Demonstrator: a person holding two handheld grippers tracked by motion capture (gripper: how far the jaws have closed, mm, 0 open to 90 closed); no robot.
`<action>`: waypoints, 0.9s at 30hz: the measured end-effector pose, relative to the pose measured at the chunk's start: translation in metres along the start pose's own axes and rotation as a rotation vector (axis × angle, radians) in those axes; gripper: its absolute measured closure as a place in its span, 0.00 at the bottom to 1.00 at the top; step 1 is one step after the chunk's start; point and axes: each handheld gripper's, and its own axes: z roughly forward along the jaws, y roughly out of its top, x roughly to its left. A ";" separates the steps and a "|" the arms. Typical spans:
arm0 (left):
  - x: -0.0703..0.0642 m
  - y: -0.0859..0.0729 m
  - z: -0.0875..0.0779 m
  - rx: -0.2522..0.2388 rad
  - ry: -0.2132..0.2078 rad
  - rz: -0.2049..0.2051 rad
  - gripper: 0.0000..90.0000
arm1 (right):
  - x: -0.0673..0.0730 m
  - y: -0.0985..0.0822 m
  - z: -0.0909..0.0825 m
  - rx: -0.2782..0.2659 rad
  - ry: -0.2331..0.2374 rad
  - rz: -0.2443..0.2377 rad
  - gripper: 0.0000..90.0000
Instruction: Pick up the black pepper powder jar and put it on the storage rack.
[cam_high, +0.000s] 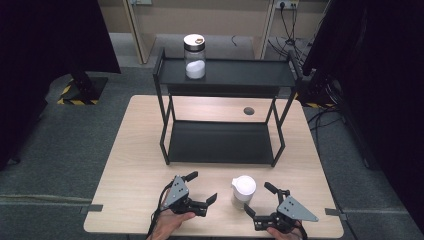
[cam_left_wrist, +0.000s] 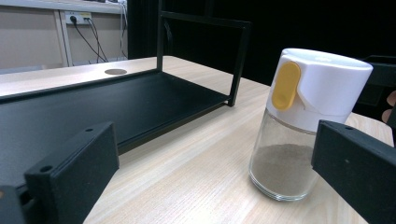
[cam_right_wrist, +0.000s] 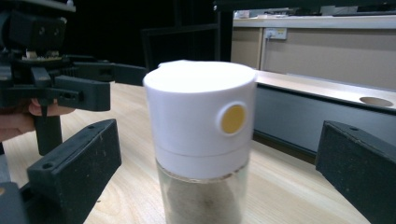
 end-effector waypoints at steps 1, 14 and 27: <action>0.000 0.000 0.000 0.000 0.000 -0.001 0.00 | 0.001 0.000 0.002 0.003 0.001 -0.006 0.01; 0.000 0.000 0.000 -0.002 -0.002 -0.002 0.00 | 0.005 0.003 0.020 0.039 -0.001 -0.037 0.01; 0.001 0.000 0.000 0.001 -0.001 -0.007 0.00 | 0.001 0.006 0.037 0.097 0.014 -0.037 0.16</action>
